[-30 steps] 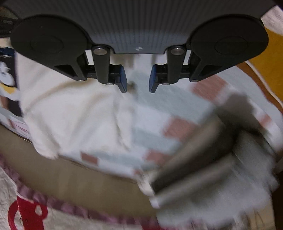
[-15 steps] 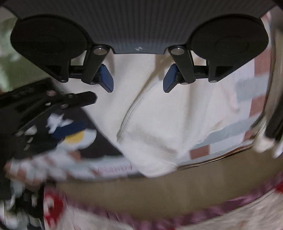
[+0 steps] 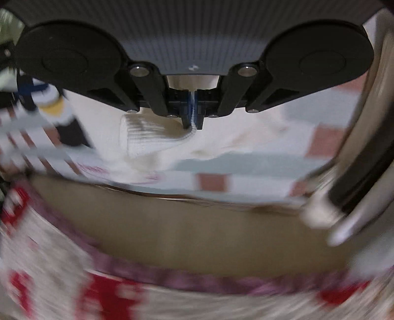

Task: Fold clothes

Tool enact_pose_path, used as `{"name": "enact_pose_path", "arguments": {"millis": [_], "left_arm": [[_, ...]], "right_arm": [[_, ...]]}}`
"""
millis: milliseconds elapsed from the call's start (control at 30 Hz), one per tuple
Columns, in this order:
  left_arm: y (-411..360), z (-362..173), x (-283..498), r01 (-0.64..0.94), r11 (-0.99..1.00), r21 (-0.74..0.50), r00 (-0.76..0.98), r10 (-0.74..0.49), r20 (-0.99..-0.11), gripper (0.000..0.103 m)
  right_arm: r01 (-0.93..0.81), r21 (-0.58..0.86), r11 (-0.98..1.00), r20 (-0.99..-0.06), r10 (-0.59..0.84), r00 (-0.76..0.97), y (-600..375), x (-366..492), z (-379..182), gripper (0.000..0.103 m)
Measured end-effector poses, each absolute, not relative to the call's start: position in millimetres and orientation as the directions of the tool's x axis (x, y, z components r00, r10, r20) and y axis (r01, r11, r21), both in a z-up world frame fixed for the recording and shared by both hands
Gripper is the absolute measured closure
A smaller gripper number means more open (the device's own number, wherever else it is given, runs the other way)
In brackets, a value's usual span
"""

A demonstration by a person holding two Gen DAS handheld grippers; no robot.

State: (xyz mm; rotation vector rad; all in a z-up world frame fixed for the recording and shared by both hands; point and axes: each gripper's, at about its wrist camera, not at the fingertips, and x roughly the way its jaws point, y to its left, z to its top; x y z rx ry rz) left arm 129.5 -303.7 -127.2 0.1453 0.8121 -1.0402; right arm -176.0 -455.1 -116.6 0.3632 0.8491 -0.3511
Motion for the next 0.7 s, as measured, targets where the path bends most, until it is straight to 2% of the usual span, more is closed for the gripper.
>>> {"name": "enact_pose_path", "arguments": {"millis": [100, 133, 200, 267, 300, 333, 400, 433, 533, 600, 633, 700], "left_arm": [[-296, -152, 161, 0.691, 0.648, -0.322, 0.260, -0.638, -0.725, 0.099], [-294, -158, 168, 0.659, 0.679, -0.325, 0.270, -0.616, -0.740, 0.094], [-292, -160, 169, 0.642, 0.714, -0.278, 0.329, -0.585, -0.742, 0.094], [-285, -151, 168, 0.640, 0.697, -0.323, 0.349, -0.638, -0.687, 0.082], [-281, -147, 169, 0.643, 0.667, -0.376, 0.320, -0.680, -0.659, 0.064], [-280, -146, 171, 0.643, 0.621, -0.449, 0.252, -0.724, -0.642, 0.051], [-281, -145, 170, 0.646, 0.557, -0.523, 0.152, -0.765, -0.626, 0.051], [-284, -146, 166, 0.665, 0.553, -0.501, 0.146, -0.755, -0.640, 0.050], [-301, -154, 151, 0.751, 0.576, -0.322, 0.192, -0.658, -0.728, 0.046], [-305, -163, 149, 0.756, 0.587, -0.289, 0.201, -0.629, -0.751, 0.046], [-306, -167, 151, 0.748, 0.595, -0.293, 0.199, -0.623, -0.756, 0.046], [-303, -172, 162, 0.696, 0.610, -0.379, 0.167, -0.651, -0.740, 0.046]], "right_arm": [[0.444, 0.208, 0.872, -0.774, -0.132, 0.620, -461, -170, -119, 0.040], [0.446, 0.220, 0.868, -0.773, -0.124, 0.622, -464, -168, -119, 0.040], [0.432, 0.199, 0.880, -0.775, -0.129, 0.619, -462, -160, -121, 0.040], [0.422, 0.200, 0.884, -0.772, -0.123, 0.624, -462, -153, -122, 0.040], [0.419, 0.205, 0.884, -0.769, -0.120, 0.628, -463, -150, -122, 0.040], [0.418, 0.207, 0.884, -0.766, -0.119, 0.632, -465, -147, -121, 0.040], [0.416, 0.209, 0.885, -0.760, -0.121, 0.639, -468, -142, -118, 0.040], [0.418, 0.213, 0.883, -0.757, -0.122, 0.642, -470, -139, -117, 0.039], [0.419, 0.221, 0.880, -0.751, -0.121, 0.650, -475, -131, -113, 0.039], [0.417, 0.215, 0.883, -0.750, -0.124, 0.650, -477, -127, -112, 0.039], [0.415, 0.203, 0.887, -0.753, -0.130, 0.645, -479, -123, -112, 0.039], [0.414, 0.192, 0.890, -0.753, -0.137, 0.644, -484, -117, -113, 0.039]]}}
